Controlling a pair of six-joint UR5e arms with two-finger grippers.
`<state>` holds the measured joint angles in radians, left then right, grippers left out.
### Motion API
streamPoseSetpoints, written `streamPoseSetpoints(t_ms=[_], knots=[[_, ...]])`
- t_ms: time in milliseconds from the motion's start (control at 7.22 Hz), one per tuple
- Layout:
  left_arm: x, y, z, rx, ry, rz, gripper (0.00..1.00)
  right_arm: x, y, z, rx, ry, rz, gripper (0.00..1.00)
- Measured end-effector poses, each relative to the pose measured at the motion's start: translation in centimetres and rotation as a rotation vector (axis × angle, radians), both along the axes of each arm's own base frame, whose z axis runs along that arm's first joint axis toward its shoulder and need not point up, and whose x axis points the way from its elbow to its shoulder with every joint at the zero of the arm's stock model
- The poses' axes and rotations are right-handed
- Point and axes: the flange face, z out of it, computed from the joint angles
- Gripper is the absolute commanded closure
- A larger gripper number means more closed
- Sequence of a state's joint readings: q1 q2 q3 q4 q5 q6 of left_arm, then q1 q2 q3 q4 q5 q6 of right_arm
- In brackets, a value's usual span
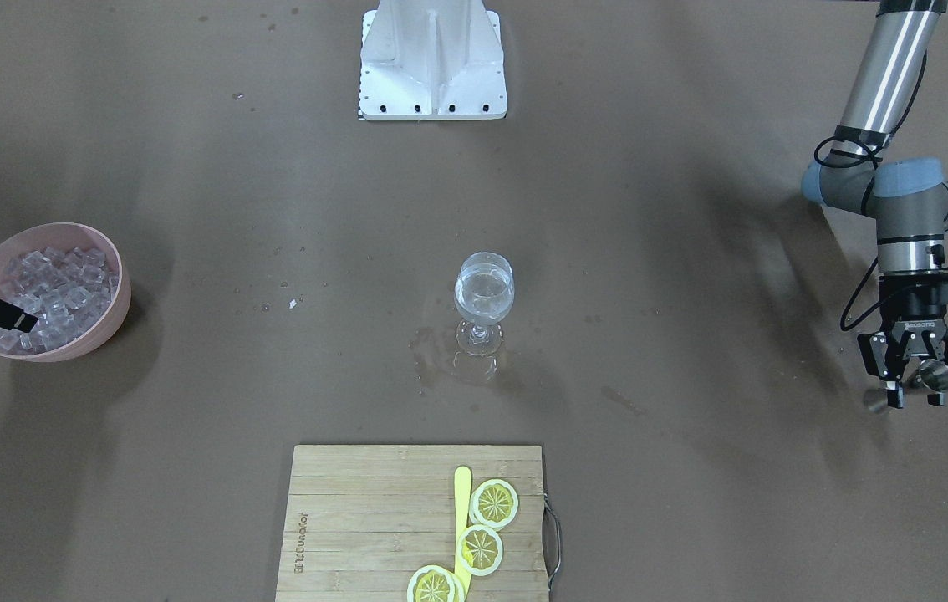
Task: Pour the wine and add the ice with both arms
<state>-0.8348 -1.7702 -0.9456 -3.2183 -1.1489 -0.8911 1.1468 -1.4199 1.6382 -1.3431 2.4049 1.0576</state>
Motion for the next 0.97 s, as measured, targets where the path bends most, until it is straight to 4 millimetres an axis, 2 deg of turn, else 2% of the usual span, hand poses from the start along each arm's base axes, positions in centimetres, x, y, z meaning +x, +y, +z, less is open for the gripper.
streamPoseSetpoints(t_ms=[277, 692, 969], knots=[[0.4, -0.5, -0.2, 0.0, 0.001, -0.001, 0.59, -1.7, 1.3, 0.9, 0.05, 0.023, 0.002, 0.01], [0.4, -0.6, 0.1, -0.004, -0.003, -0.003, 0.81, -4.2, 1.8, 1.2, 0.101, 0.072, -0.016, 0.01], [0.4, -0.8, 0.1, -0.006, -0.002, -0.003, 0.92, -4.8, 1.9, 1.3, 0.113, 0.086, -0.024, 0.07]])
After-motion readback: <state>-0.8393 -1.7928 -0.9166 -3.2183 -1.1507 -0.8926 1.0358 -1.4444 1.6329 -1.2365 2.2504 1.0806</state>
